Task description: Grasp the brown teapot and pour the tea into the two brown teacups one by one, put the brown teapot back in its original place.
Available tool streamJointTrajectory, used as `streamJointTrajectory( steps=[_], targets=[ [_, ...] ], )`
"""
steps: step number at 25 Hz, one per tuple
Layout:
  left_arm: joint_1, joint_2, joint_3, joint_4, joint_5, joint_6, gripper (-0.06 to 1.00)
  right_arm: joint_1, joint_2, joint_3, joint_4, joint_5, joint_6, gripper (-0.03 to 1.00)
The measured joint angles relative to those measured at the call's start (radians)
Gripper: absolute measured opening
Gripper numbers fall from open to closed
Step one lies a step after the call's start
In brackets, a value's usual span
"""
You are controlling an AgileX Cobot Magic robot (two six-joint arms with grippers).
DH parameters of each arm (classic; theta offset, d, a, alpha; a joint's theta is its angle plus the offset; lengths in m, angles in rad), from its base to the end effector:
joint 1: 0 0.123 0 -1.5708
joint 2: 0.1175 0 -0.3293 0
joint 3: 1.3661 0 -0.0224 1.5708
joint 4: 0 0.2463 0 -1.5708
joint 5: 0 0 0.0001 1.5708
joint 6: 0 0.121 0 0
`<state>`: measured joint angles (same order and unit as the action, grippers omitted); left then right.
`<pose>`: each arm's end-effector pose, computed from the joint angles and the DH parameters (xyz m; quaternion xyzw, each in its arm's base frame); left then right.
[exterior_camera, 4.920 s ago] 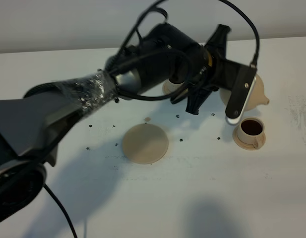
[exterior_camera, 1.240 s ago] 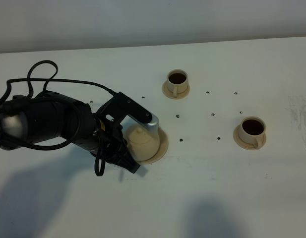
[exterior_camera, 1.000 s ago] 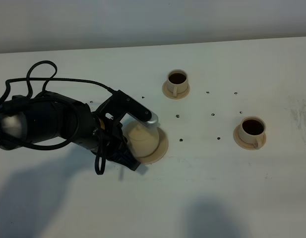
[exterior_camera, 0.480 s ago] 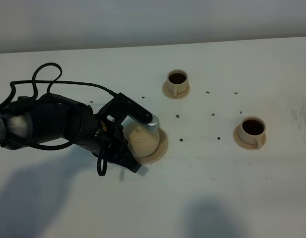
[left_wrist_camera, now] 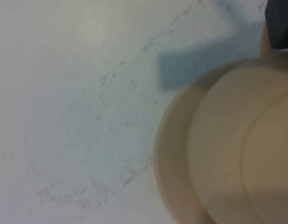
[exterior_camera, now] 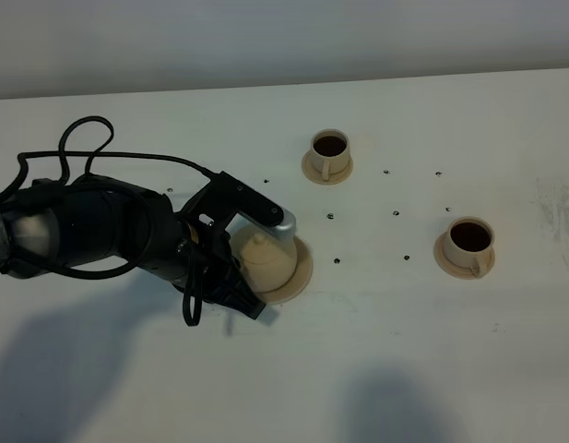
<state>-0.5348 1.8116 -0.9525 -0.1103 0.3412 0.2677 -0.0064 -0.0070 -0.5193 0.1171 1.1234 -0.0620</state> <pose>0.3084 -0.1879 0.1672 0.3371 0.9133 -0.0596 0.2205 -0.0336 0.0130 0.2609 -0.0288 0.8606 0.0410 0.5068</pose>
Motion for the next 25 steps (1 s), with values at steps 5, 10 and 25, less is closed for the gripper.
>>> streamJointTrajectory(
  steps=[5, 10, 25],
  targets=[
    [0.000, -0.020, 0.000, -0.022, 0.020, 0.000, 0.10, 0.000, 0.000, 0.000, 0.000, 0.000, 0.000, 0.59],
    [0.000, -0.031, 0.000, -0.029, 0.030, 0.000, 0.13, 0.000, 0.000, 0.000, 0.000, 0.000, 0.000, 0.59],
    [-0.003, -0.052, 0.000, -0.032, 0.046, 0.000, 0.43, 0.000, 0.000, 0.000, 0.000, 0.000, 0.000, 0.59]
  ],
)
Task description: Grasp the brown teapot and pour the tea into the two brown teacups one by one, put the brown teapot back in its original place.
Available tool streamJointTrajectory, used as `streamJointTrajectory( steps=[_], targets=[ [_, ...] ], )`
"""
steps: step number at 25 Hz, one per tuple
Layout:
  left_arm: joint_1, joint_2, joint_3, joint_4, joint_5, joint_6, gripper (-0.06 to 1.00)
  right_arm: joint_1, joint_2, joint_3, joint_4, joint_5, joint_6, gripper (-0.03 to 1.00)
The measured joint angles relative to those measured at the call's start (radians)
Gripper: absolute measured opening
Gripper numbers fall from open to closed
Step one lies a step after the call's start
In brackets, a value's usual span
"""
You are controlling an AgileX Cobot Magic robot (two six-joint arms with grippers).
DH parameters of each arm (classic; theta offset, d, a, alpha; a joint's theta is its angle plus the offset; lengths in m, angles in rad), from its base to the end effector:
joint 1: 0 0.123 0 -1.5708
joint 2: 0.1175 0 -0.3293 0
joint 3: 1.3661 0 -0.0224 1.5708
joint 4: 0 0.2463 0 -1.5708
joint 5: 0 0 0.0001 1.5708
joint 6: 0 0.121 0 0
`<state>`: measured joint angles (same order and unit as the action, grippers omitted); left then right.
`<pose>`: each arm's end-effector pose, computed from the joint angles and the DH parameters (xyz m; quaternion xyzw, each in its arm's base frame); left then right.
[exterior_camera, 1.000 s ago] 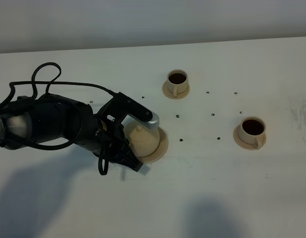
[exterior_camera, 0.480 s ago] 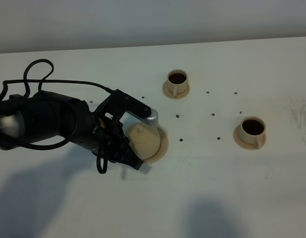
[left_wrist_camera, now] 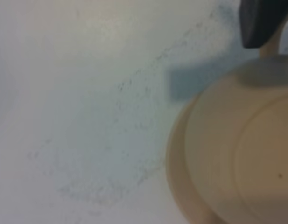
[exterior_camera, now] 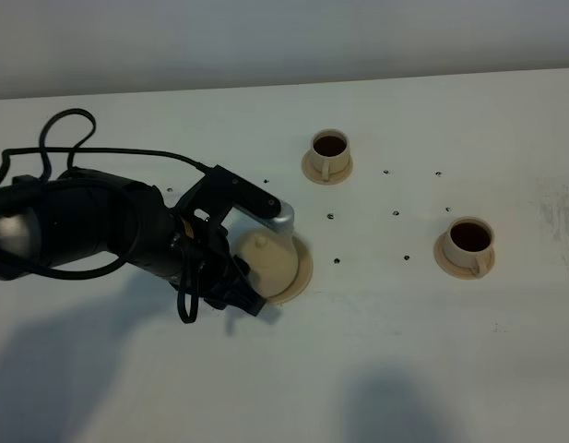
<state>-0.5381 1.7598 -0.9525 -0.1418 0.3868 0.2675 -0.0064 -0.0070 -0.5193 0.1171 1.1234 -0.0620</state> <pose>0.3003 -0.1868 0.1835 0.3275 0.9157 -0.0716 0.2217 -0.0336 0.0130 0.2609 -0.0288 0.8606 0.0410 0.5068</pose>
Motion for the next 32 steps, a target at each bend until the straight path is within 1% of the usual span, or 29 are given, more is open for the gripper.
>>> streamJointTrajectory(
  steps=[2, 5, 8, 13, 18, 23, 27, 30, 32],
  targets=[
    [0.000, -0.023, 0.000, 0.000, 0.000, 0.000, 0.47, 0.000, 0.000, 0.000, 0.000, 0.000, 0.000, 0.59],
    [0.002, -0.064, 0.000, 0.000, -0.006, 0.000, 0.48, 0.000, 0.000, 0.000, 0.000, 0.000, 0.000, 0.59],
    [0.033, -0.107, 0.000, -0.002, -0.021, 0.000, 0.49, 0.000, 0.000, 0.000, 0.000, 0.000, 0.000, 0.59],
    [0.157, -0.161, -0.001, -0.003, -0.012, 0.000, 0.49, 0.000, 0.000, 0.000, 0.000, 0.000, 0.000, 0.59],
    [0.331, -0.231, -0.001, 0.000, 0.024, 0.000, 0.49, 0.000, 0.000, 0.000, 0.000, 0.000, 0.000, 0.59],
    [0.492, -0.362, -0.001, 0.021, 0.079, 0.000, 0.49, 0.000, 0.000, 0.000, 0.000, 0.000, 0.000, 0.59],
    [0.574, -0.480, -0.001, 0.048, 0.173, -0.005, 0.49, 0.000, 0.000, 0.000, 0.000, 0.000, 0.000, 0.59],
    [0.599, -0.571, 0.000, 0.052, 0.254, -0.036, 0.49, 0.000, 0.000, 0.000, 0.000, 0.000, 0.000, 0.59],
    [0.600, -0.637, 0.014, 0.052, 0.274, -0.047, 0.49, 0.000, 0.000, 0.000, 0.000, 0.000, 0.000, 0.59]
  ],
)
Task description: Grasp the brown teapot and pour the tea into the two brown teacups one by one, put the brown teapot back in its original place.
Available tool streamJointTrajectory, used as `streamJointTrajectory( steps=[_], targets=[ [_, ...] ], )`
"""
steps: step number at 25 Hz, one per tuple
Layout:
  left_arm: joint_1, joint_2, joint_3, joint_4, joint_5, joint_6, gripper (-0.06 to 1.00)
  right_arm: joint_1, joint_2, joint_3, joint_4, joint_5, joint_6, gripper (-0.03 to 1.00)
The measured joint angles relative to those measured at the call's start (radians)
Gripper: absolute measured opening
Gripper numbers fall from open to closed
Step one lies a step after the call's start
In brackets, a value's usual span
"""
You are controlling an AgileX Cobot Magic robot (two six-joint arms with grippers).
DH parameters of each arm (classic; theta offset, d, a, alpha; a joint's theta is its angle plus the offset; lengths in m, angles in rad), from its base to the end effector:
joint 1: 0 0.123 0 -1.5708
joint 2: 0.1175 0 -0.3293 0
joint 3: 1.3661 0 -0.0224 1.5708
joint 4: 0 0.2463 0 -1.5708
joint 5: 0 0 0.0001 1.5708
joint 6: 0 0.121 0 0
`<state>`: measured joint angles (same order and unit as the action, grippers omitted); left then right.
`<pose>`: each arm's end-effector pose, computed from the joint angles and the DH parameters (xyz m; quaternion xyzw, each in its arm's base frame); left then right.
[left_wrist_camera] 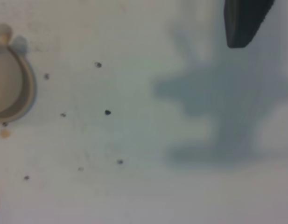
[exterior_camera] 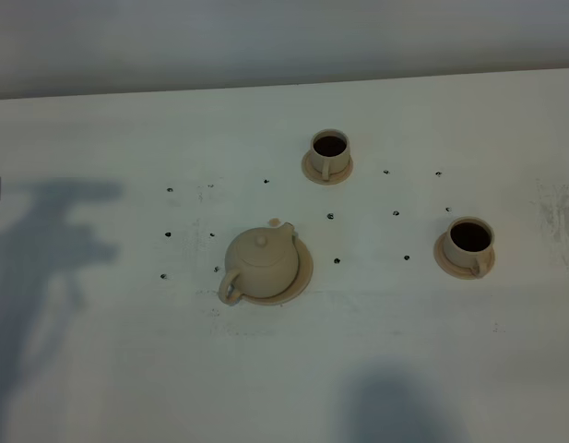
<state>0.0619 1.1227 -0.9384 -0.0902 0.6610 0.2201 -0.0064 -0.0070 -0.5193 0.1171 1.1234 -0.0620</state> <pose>0.2282 0.0074 0.3499 0.0508 0.9165 0.0164 0.3965 -0.0336 0.0130 0.2609 -0.0288 0.8606 0.0410 0.5068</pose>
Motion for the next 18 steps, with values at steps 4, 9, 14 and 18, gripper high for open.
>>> streamJointTrajectory(
  steps=[4, 9, 14, 18],
  targets=[
    [0.000, -0.172, 0.086, 0.000, 0.012, -0.006, 0.49, 0.000, 0.000, 0.000, 0.000, 0.000, 0.000, 0.59],
    [0.000, -0.373, 0.179, 0.000, 0.104, -0.026, 0.49, 0.000, 0.000, 0.000, 0.000, 0.000, 0.000, 0.59],
    [0.000, -0.529, 0.186, 0.000, 0.305, -0.095, 0.49, 0.000, 0.000, 0.000, 0.000, 0.000, 0.000, 0.59],
    [0.000, -0.660, 0.227, 0.001, 0.353, -0.156, 0.49, 0.000, 0.000, 0.000, 0.000, 0.000, 0.000, 0.59]
  ],
)
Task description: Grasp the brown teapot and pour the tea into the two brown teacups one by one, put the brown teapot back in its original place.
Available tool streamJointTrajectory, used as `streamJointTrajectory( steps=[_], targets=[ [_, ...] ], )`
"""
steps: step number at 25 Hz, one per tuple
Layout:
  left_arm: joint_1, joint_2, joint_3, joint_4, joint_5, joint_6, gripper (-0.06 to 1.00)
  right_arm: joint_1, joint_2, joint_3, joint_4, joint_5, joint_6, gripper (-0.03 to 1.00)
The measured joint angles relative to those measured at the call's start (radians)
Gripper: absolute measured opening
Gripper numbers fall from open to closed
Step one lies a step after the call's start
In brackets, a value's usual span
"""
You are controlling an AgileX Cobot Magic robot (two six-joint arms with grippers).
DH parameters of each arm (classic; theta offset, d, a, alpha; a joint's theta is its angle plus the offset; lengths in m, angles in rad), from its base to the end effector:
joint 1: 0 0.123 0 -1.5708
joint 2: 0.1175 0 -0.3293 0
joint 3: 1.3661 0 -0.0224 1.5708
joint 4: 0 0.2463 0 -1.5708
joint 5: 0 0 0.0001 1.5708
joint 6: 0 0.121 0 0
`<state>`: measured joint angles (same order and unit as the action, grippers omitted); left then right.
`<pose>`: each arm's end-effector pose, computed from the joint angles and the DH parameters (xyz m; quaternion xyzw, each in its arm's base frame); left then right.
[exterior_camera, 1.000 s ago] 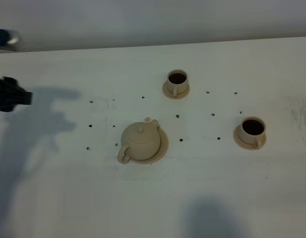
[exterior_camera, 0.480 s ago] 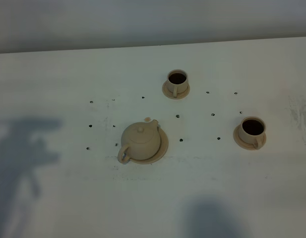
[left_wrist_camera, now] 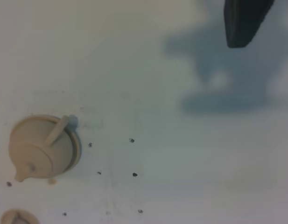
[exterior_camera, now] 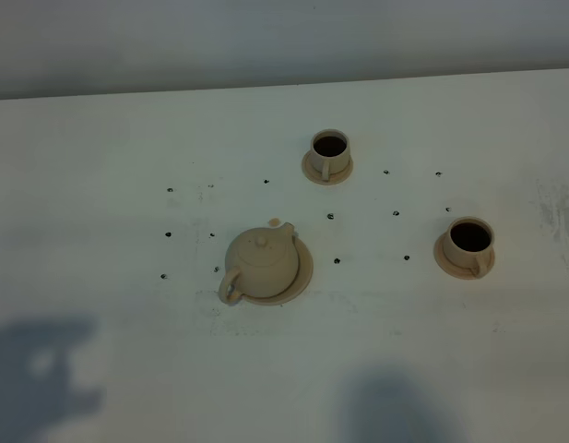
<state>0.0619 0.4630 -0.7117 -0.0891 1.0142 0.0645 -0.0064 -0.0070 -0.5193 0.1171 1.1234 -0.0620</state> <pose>0.0443 -0.0064 0.3303 -0.0037 0.9012 -0.0169 0.4331 -0.0336 0.0130 0.2609 -0.0288 0.8606 0.0410 0.5068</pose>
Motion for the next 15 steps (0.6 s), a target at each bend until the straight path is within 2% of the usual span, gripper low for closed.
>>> streamJointTrajectory(
  steps=[9, 15],
  targets=[
    [0.000, -0.281, 0.167, 0.005, 0.007, -0.064, 0.49, 0.000, 0.000, 0.000, 0.000, 0.000, 0.000, 0.59],
    [0.000, -0.383, 0.245, 0.023, 0.032, -0.056, 0.45, 0.000, 0.000, 0.000, 0.000, 0.000, 0.000, 0.59]
  ],
)
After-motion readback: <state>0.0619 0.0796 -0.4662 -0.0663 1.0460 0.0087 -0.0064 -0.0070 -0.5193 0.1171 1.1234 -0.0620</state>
